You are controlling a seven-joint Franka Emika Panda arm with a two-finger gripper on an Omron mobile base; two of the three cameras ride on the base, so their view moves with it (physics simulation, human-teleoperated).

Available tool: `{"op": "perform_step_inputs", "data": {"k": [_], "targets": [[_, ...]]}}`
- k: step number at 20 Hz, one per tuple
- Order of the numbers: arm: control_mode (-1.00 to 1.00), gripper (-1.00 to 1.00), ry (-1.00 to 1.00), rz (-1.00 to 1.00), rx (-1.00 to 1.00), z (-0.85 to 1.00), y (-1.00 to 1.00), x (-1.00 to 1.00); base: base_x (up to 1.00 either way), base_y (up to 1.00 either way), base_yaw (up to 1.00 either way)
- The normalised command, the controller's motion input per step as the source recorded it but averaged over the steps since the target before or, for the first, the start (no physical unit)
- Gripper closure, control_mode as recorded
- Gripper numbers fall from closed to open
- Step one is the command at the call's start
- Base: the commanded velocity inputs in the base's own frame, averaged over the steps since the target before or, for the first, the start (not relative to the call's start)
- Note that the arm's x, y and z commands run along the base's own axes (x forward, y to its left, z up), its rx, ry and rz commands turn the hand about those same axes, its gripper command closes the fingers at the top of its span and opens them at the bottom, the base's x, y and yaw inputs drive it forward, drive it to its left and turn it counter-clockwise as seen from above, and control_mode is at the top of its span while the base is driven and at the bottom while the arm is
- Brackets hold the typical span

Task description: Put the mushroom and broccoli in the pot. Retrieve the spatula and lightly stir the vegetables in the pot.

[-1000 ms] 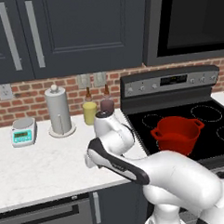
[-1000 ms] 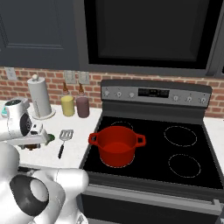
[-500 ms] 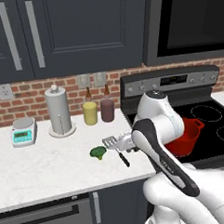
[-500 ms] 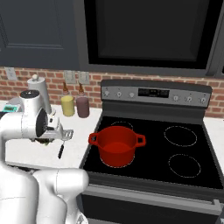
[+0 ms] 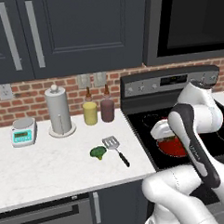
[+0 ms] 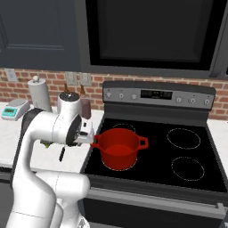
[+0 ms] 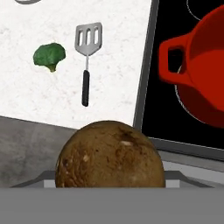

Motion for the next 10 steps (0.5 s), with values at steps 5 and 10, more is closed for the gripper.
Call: {"op": "perform_step_inputs", "data": {"k": [5,10], "targets": [[-1.0,1.0,0.04,-0.1,0.0,0.0,-0.94,0.15,0.0,0.0,0.0],[-1.0,1.0,0.05,-0.09,0.0,0.0,-0.66,0.15,0.0,0.0,0.0]]}}
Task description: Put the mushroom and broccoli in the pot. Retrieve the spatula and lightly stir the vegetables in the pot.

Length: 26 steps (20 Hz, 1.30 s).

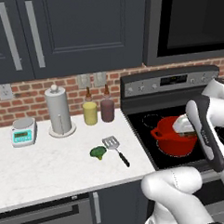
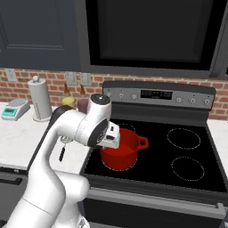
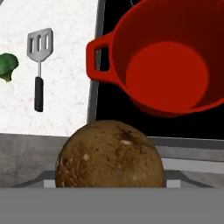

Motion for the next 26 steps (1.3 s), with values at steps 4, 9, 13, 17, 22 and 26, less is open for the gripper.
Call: {"op": "perform_step_inputs", "data": {"k": [4,9,13,17,22,26], "targets": [[-1.0,1.0,0.07,-0.13,-0.02,-0.07,-0.42,0.46,0.0,0.0,0.0],[-1.0,1.0,0.05,-0.13,0.0,-0.17,-0.23,0.65,0.0,0.0,0.0],[-1.0,1.0,0.03,-0.12,0.0,-0.21,-0.1,0.64,0.0,0.0,0.0],[-1.0,1.0,0.01,-0.09,-0.02,-0.37,-0.06,0.48,0.0,0.0,0.0],[-1.0,1.0,0.0,-0.05,-0.05,-0.5,-0.03,0.32,0.0,0.0,0.0],[-1.0,1.0,0.0,-0.01,-0.03,-0.44,-0.1,0.11,0.0,0.0,0.0]]}}
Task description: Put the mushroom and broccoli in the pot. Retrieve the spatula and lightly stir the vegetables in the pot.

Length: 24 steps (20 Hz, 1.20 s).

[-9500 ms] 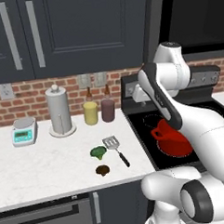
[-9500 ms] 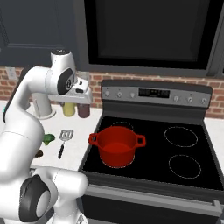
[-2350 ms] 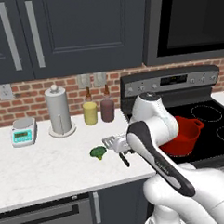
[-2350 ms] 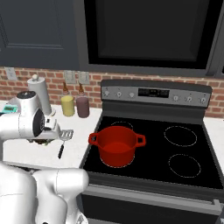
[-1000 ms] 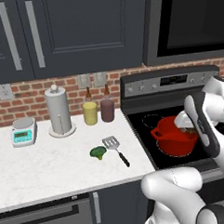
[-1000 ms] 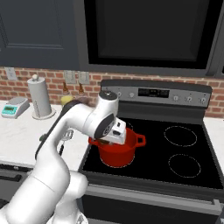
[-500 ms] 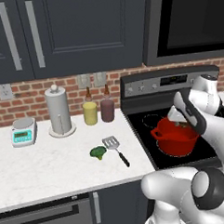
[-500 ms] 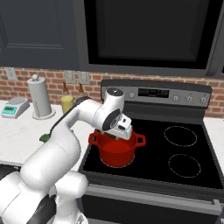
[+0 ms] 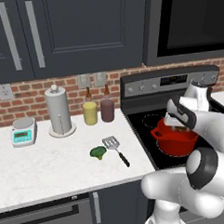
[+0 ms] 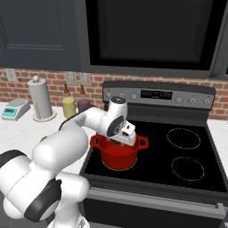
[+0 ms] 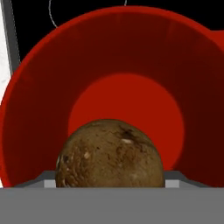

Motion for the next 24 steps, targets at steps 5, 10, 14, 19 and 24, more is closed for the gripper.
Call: {"op": "perform_step_inputs", "data": {"k": [5,10,14,19,24], "targets": [[-1.0,1.0,0.0,0.0,-0.01,-0.32,-0.03,0.0,0.0,0.0,0.0],[-1.0,1.0,0.01,0.0,0.0,0.0,0.0,0.0,0.0,0.0,0.0],[-1.0,-1.0,0.01,0.0,0.0,0.0,0.0,0.0,0.0,0.0,0.0],[-1.0,-1.0,0.07,0.0,0.0,0.0,0.0,0.0,0.0,0.0,0.0],[-1.0,-1.0,0.07,0.0,0.0,0.02,0.0,0.0,0.0,0.0,0.0]]}}
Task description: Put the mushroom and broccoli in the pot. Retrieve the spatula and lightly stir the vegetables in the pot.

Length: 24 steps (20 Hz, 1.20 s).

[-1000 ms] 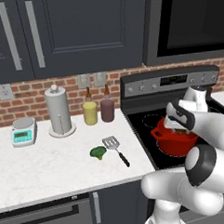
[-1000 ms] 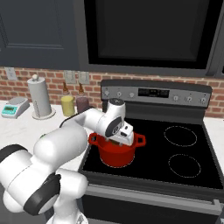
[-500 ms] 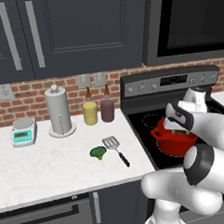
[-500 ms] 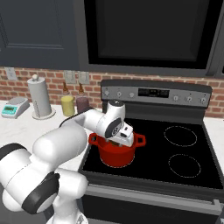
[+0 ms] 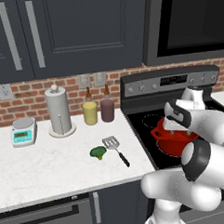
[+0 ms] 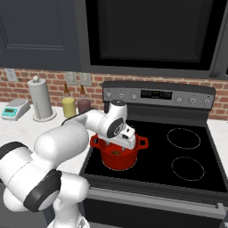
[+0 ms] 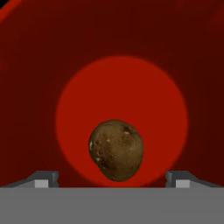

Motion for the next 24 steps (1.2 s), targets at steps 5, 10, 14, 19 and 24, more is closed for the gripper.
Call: {"op": "perform_step_inputs", "data": {"k": [5,10,14,19,24], "targets": [[-1.0,-1.0,-0.01,0.0,0.0,0.21,0.04,-0.01,0.0,0.0,0.0],[-1.0,-1.0,-0.11,0.05,0.0,0.49,0.23,-0.21,0.0,0.0,0.0],[-1.0,-1.0,-0.09,0.09,0.0,0.5,0.44,-0.37,0.0,0.0,0.0],[-1.0,-1.0,-0.02,0.1,0.0,0.51,0.56,-0.49,0.0,0.0,0.0],[-1.0,-1.0,0.0,0.15,0.0,0.11,0.89,-0.33,0.0,0.0,0.0]]}}
